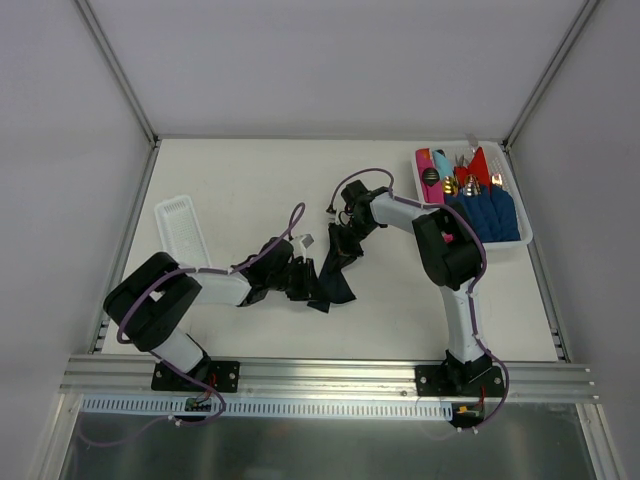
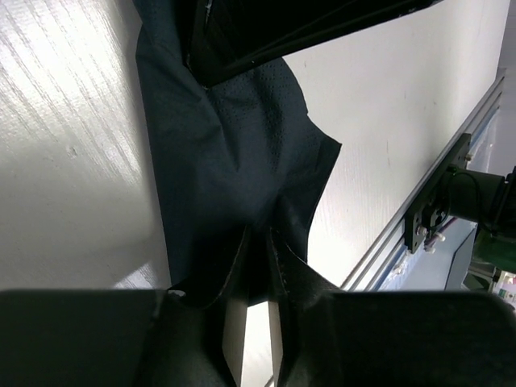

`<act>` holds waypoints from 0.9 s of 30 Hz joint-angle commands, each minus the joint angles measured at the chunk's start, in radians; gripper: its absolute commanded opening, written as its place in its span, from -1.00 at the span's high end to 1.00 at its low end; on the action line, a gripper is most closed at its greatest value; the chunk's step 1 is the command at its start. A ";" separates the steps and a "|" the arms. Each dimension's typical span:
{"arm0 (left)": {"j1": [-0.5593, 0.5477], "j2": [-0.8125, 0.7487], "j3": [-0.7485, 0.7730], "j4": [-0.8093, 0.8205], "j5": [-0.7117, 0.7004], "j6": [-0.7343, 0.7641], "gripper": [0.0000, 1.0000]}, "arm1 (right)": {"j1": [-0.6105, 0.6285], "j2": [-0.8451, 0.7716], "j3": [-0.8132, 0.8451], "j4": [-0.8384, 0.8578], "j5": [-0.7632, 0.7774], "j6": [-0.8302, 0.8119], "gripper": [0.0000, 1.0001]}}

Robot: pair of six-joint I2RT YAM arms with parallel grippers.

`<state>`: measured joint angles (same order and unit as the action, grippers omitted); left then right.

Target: Place the utensils on the paper napkin and roll it up

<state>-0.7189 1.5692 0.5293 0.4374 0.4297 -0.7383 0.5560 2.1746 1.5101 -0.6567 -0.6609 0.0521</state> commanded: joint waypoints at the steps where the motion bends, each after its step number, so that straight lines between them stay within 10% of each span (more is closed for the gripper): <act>1: -0.004 -0.040 -0.028 -0.016 0.026 -0.007 0.70 | -0.004 0.040 0.001 -0.023 0.095 -0.035 0.85; 27: -0.004 0.101 -0.051 0.218 0.121 -0.150 0.87 | -0.011 0.044 0.007 -0.026 0.090 -0.031 0.90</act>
<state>-0.7189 1.6459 0.5014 0.5961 0.4995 -0.8742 0.5526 2.1838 1.5150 -0.6662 -0.6693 0.0525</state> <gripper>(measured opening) 0.073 0.052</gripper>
